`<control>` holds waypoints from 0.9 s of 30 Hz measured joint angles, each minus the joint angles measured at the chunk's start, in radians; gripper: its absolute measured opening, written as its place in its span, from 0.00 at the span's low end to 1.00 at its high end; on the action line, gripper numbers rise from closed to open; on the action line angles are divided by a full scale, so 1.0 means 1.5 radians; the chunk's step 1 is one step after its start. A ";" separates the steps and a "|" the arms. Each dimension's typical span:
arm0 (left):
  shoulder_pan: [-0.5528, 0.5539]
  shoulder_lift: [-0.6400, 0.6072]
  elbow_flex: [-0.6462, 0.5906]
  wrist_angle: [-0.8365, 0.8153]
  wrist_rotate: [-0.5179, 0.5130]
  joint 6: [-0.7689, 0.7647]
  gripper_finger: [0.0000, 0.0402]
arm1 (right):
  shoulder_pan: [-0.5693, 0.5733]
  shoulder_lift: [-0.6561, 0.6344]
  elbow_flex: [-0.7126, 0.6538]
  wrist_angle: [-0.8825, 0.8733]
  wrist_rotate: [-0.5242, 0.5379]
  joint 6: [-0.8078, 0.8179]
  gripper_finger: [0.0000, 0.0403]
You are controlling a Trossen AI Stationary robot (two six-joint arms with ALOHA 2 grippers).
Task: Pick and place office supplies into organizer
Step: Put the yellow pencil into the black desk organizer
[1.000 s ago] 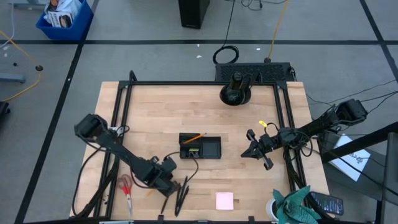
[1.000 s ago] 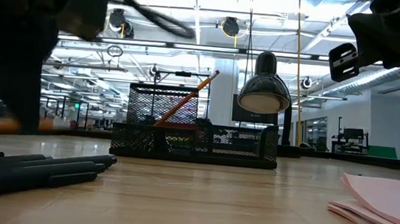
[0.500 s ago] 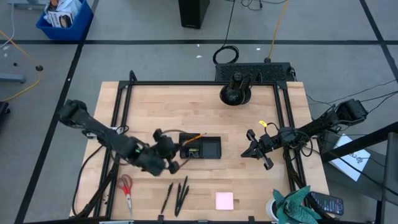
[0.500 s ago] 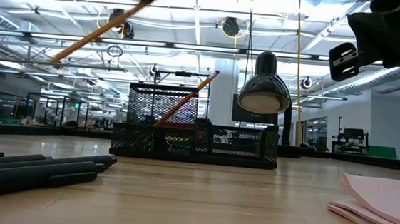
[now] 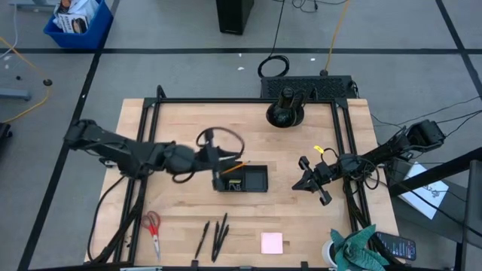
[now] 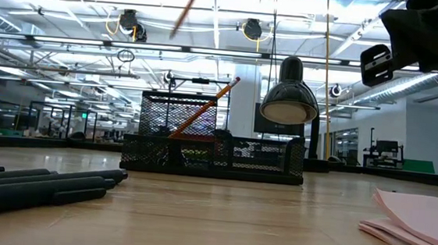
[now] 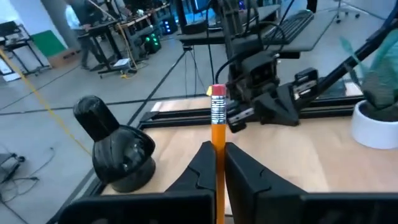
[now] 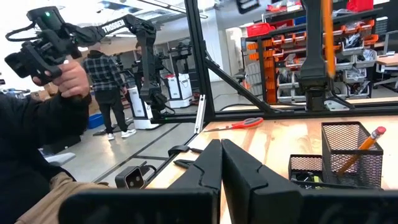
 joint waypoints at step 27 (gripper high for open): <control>0.165 0.031 -0.320 0.376 0.282 -0.031 0.03 | 0.000 0.000 0.000 -0.004 0.000 0.001 0.00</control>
